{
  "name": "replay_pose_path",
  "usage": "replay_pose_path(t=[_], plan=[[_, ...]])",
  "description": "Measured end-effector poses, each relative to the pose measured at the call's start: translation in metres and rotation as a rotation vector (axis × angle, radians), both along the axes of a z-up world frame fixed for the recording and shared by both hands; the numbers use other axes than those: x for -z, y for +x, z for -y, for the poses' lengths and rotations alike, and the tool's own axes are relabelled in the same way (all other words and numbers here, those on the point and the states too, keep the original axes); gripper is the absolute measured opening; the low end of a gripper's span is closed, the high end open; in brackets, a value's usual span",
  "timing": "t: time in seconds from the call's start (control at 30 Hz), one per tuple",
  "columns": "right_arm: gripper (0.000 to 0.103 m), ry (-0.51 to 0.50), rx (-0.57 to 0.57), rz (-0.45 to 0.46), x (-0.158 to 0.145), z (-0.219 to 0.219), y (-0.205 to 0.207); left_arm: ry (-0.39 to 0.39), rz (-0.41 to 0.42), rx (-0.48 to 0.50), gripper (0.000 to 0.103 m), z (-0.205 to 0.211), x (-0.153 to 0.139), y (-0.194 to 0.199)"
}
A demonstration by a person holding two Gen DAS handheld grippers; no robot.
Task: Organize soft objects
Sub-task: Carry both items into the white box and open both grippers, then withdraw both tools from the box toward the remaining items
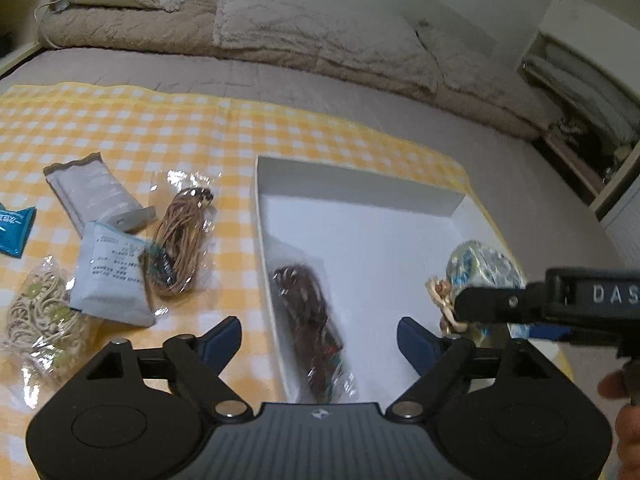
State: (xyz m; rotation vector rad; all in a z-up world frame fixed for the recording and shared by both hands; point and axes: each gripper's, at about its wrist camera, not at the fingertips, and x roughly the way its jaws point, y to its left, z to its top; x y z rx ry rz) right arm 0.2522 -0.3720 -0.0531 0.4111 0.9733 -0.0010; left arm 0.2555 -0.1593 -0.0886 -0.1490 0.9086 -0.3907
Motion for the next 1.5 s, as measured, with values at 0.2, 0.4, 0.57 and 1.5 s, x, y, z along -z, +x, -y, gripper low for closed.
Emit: replay_pose_path(t=[0.2, 0.4, 0.57, 1.5], plan=[[0.069, -0.004, -0.031, -0.035, 0.011, -0.009, 0.005, 0.115, 0.001, 0.062, 0.099, -0.002, -0.001, -0.011], [0.087, -0.012, -0.051, -0.073, 0.026, -0.016, 0.011, 0.164, 0.004, 0.097, 0.103, -0.003, -0.002, -0.017], [0.091, -0.046, -0.053, -0.087, 0.025, -0.014, 0.008, 0.177, -0.001, 0.102, 0.103, -0.006, -0.002, -0.017], [0.103, -0.194, -0.022, 0.045, -0.012, -0.001, -0.06, 0.141, 0.056, 0.053, 0.103, -0.027, -0.032, -0.03]])
